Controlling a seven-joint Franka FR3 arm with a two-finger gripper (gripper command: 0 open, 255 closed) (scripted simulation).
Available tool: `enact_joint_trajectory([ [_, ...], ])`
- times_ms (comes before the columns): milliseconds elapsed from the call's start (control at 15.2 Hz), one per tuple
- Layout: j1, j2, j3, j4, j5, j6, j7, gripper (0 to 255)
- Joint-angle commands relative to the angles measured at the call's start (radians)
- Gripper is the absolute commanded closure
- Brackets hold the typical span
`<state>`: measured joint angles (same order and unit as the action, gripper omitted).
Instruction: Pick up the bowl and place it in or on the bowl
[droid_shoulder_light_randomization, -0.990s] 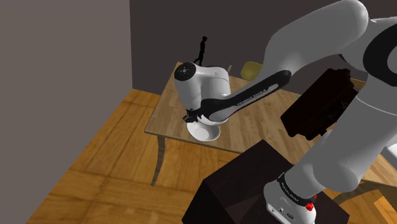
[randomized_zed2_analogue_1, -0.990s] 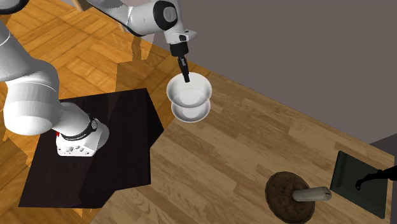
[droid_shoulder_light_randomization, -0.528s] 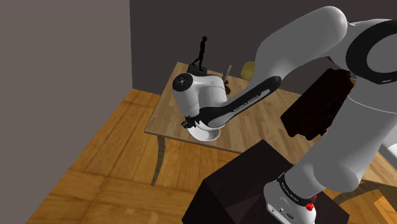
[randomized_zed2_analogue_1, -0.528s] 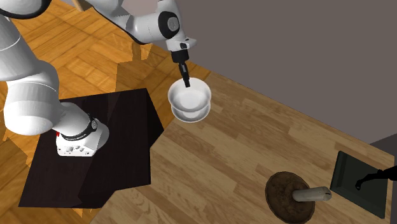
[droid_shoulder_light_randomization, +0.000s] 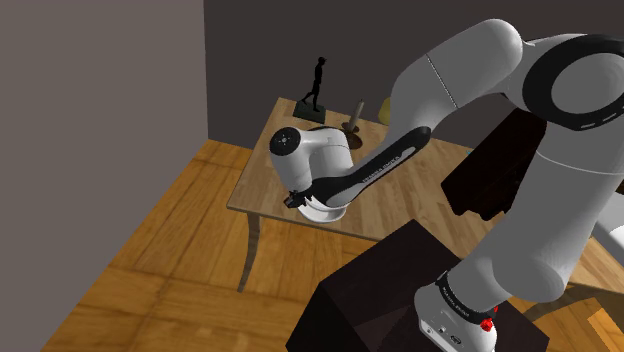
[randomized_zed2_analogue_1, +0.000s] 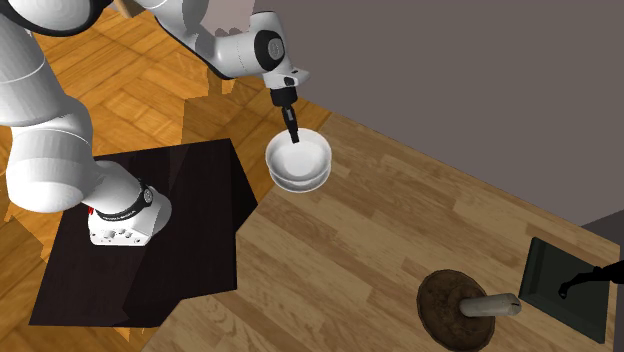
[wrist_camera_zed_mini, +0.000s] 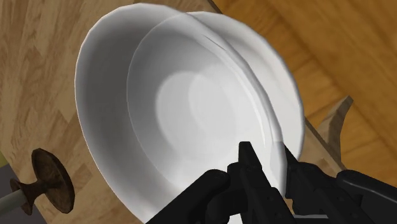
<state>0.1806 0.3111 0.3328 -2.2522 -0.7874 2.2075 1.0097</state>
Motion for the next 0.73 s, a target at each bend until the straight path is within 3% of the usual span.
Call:
enact_joint_trajectory([
  [0,0.000,0.001,0.000,0.000,-0.001,0.000,0.001,255],
  [198,0.000,0.001,0.000,0.000,-0.001,0.000,0.001,255],
  [264,0.000,0.001,0.000,0.000,-0.001,0.000,0.001,0],
  [660,0.005,-0.020,0.012,0.005,0.024,-0.022,-0.013,0],
])
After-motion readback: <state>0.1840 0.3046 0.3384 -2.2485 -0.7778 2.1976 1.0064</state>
